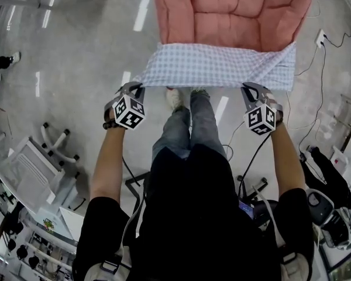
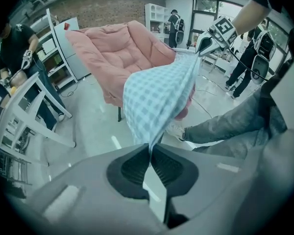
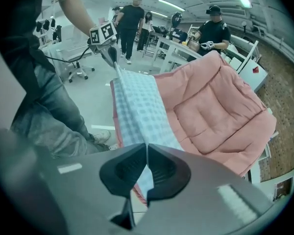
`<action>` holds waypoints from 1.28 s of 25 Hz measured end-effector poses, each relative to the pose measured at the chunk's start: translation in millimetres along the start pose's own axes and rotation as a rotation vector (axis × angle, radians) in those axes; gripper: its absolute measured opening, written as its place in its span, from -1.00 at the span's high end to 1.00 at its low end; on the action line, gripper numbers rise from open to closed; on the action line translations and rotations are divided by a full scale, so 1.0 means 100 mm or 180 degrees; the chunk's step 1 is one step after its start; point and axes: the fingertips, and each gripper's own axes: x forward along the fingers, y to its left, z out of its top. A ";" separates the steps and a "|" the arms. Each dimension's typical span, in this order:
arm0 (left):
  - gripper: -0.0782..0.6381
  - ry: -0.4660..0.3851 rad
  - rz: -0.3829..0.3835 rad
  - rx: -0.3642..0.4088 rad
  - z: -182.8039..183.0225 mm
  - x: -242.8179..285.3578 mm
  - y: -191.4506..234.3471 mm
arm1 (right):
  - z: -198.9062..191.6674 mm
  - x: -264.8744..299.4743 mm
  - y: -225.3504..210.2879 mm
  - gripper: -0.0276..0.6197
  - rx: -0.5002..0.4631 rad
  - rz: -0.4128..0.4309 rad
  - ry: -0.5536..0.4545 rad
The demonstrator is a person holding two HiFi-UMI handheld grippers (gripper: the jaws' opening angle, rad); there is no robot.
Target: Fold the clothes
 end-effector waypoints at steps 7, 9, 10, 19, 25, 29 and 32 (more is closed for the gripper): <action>0.55 0.0131 0.0132 -0.0190 -0.20 0.10 0.07 | -0.07 0.07 0.10 0.88 0.0064 0.0071 0.0149; 0.51 0.0123 0.0092 -0.0352 -0.25 0.09 0.10 | -0.09 0.08 0.13 0.87 0.0079 0.0102 0.0188; 0.46 0.0072 0.0041 -0.0409 -0.25 0.07 0.10 | -0.09 0.08 0.13 0.87 0.0091 0.0112 0.0203; 0.44 -0.0269 -0.0025 -0.0463 0.10 -0.09 0.18 | 0.00 0.12 0.36 0.40 0.0017 0.0485 0.0277; 0.44 -0.0382 0.0005 -0.0353 0.38 -0.28 0.24 | 0.21 0.06 0.32 0.41 0.0040 0.0454 0.0110; 0.45 -0.0451 0.0012 -0.0291 0.60 -0.41 0.22 | 0.29 -0.05 0.12 0.42 0.0137 0.0363 0.0027; 0.45 -0.0533 -0.0049 -0.0286 0.82 -0.54 0.13 | 0.32 -0.17 -0.02 0.43 0.0221 0.0303 -0.0023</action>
